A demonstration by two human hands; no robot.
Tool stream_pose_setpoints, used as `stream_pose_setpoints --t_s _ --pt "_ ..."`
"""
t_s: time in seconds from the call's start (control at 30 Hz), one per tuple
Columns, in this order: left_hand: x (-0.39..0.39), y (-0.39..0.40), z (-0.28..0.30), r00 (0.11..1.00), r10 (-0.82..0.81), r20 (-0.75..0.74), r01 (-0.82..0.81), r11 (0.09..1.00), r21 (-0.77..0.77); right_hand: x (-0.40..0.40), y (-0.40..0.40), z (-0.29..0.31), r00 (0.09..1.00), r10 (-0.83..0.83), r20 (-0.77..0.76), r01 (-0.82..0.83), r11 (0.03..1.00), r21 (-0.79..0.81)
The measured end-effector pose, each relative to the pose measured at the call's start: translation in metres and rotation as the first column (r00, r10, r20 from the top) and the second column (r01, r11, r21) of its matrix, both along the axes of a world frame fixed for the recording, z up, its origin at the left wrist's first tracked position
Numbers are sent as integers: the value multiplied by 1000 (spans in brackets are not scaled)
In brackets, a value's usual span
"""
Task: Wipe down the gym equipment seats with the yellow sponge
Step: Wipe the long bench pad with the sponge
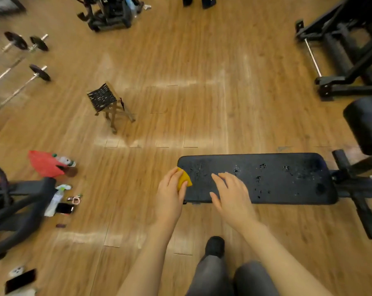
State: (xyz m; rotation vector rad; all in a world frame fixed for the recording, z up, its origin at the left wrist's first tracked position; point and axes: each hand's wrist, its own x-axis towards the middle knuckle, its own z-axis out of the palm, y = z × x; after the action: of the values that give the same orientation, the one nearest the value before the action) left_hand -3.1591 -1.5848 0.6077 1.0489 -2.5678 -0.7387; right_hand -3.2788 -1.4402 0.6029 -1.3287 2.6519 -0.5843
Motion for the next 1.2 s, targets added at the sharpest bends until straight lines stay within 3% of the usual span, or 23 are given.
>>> stream_pose_setpoints --t_s 0.27,0.53,0.77,1.0,1.2 --pt "-48 -45 -84 999 11 38 -11 1000 2 -56 -43 -84 1000 26 14 -26 1000 5" --pt "-92 -77 -236 999 11 34 -9 998 -61 -117 -73 -240 995 98 24 -99 995 33" --pt "-118 -121 -353 996 83 -31 -88 975 -202 -162 -104 -366 986 154 -63 -157 987 -41" --pt "-125 -132 -399 995 54 -80 -77 940 -332 -170 -100 -406 979 172 -106 -184 976 -118" --pt "-127 -130 -405 992 60 -107 -88 955 -282 -170 -96 -411 970 193 -145 -210 972 -107"
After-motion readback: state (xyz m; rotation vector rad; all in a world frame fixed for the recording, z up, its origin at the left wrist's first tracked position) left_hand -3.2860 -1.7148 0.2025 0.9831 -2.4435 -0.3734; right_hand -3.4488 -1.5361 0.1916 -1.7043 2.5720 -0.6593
